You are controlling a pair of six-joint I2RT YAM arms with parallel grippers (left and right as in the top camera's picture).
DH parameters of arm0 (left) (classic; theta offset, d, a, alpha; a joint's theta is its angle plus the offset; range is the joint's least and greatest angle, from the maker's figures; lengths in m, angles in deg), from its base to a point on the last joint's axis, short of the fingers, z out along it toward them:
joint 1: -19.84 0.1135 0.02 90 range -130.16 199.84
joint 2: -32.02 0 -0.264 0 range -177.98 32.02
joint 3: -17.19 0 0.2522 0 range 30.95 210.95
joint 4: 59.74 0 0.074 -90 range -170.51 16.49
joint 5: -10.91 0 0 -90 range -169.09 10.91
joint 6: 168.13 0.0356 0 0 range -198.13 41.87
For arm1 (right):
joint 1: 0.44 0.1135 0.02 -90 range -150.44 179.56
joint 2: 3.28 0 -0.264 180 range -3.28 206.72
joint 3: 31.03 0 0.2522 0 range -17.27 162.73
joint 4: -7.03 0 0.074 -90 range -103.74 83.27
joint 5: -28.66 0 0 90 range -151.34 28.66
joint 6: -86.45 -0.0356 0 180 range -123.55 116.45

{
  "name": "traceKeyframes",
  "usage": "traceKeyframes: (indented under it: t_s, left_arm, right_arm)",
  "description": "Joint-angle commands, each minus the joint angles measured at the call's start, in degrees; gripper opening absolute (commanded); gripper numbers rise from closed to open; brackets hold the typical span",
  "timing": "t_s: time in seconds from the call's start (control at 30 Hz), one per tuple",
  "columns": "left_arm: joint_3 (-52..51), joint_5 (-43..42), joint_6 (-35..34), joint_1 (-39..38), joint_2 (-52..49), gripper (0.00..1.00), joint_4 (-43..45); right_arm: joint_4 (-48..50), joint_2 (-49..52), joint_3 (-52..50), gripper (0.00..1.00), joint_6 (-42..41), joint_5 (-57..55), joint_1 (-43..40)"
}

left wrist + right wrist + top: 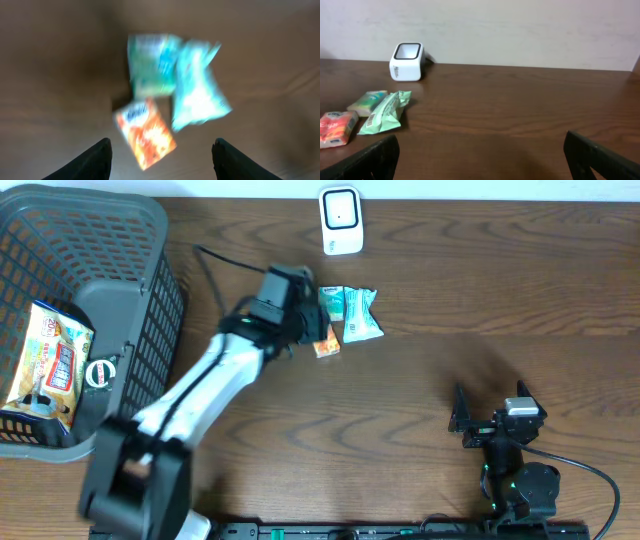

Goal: Scan the item barcode
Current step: 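Lower the orange pack beside the green items and open the left gripper, then move the left gripper back into the basket above the green tin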

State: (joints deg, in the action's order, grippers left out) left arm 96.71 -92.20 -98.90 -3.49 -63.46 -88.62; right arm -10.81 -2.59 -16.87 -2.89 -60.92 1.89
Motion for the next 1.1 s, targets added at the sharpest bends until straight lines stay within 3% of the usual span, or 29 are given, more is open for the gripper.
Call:
traceKeyframes:
  t_s: [0.0, 0.37, 0.47, 0.6, 0.67, 0.77, 0.8, 1.07]
  left_arm:
    - [2.9, 0.7, 0.5, 2.5, 9.4, 0.63, 0.2]
    - [5.3, 0.7, -1.0, 4.8, 28.3, 0.64, -0.9]
    - [9.0, 0.7, 0.3, 4.8, 30.9, 0.67, -6.3]
    - [19.9, 1.5, 4.7, 4.8, 30.4, 0.79, -20.1]
    - [30.0, 7.0, 6.9, 4.8, 28.2, 0.81, -31.3]
    - [38.6, 13.8, 8.5, 4.8, 25.7, 0.93, -40.0]
    - [40.5, 16.1, 8.5, 4.8, 25.0, 0.93, -41.7]
    - [43.5, 44.3, 6.7, 4.8, 23.9, 0.97, -41.7]
  right_arm:
    - [-0.3, -0.3, -0.1, 0.99, -0.4, -0.1, 0.3]
    - [-0.2, -0.3, -0.1, 0.99, -0.4, -0.1, 0.3]
    - [-0.3, -0.3, -0.1, 0.99, -0.4, -0.1, 0.3]
    - [-0.3, -0.3, -0.1, 0.99, -0.4, -0.1, 0.3]
    - [-0.2, -0.3, -0.1, 0.99, -0.4, -0.1, 0.3]
    - [-0.3, -0.3, -0.1, 0.99, -0.4, -0.1, 0.3]
    - [-0.3, -0.3, -0.1, 0.99, -0.4, -0.1, 0.3]
    - [-0.3, -0.3, -0.1, 0.99, -0.4, -0.1, 0.3]
